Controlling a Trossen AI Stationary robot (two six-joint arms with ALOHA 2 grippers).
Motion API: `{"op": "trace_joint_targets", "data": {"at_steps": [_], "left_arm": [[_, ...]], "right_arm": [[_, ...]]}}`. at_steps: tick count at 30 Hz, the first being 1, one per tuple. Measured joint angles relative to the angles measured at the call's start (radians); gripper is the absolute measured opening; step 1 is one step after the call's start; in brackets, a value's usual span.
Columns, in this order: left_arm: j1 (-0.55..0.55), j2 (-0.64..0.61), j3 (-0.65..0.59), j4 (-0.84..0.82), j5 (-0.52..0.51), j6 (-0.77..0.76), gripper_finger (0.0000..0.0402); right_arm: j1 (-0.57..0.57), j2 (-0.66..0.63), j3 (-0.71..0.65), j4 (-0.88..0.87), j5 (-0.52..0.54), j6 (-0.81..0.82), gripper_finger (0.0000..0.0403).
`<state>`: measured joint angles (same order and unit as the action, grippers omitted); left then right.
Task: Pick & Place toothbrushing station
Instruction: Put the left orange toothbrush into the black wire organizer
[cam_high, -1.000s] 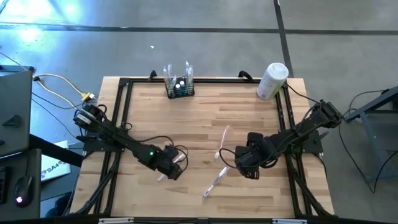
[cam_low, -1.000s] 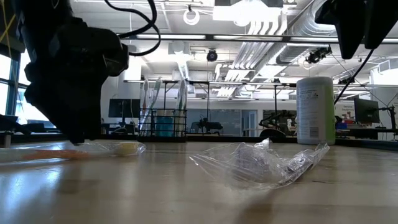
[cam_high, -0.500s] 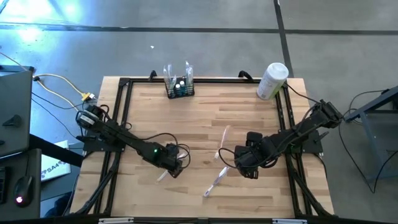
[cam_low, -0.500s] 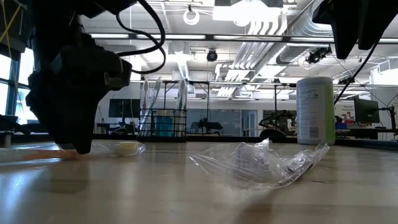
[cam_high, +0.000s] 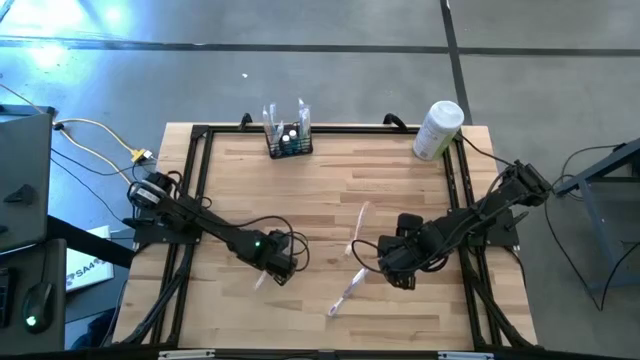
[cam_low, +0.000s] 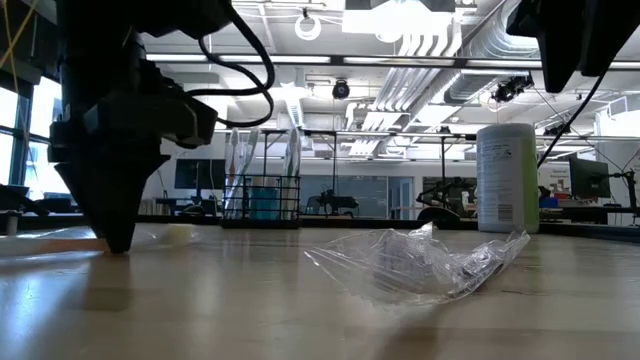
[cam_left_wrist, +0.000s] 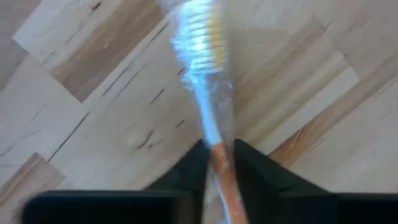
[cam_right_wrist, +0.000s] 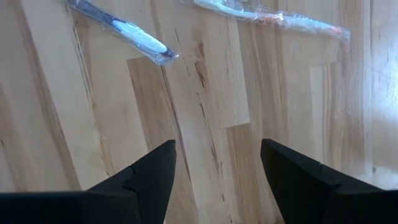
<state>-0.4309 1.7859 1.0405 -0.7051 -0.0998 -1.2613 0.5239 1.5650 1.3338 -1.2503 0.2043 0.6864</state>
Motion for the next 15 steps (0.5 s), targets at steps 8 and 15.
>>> {"op": "trace_joint_targets", "data": {"at_steps": [8, 15], "left_arm": [[0.010, -0.001, 0.000, 0.005, 0.053, 0.000, 0.0016], [0.005, -0.023, 0.040, 0.005, 0.045, 0.042, 0.0008]], "right_arm": [[0.007, 0.000, 0.000, 0.006, 0.006, 0.017, 0.0229], [0.010, 0.000, 0.000, 0.005, 0.005, 0.017, 0.0229]]}}
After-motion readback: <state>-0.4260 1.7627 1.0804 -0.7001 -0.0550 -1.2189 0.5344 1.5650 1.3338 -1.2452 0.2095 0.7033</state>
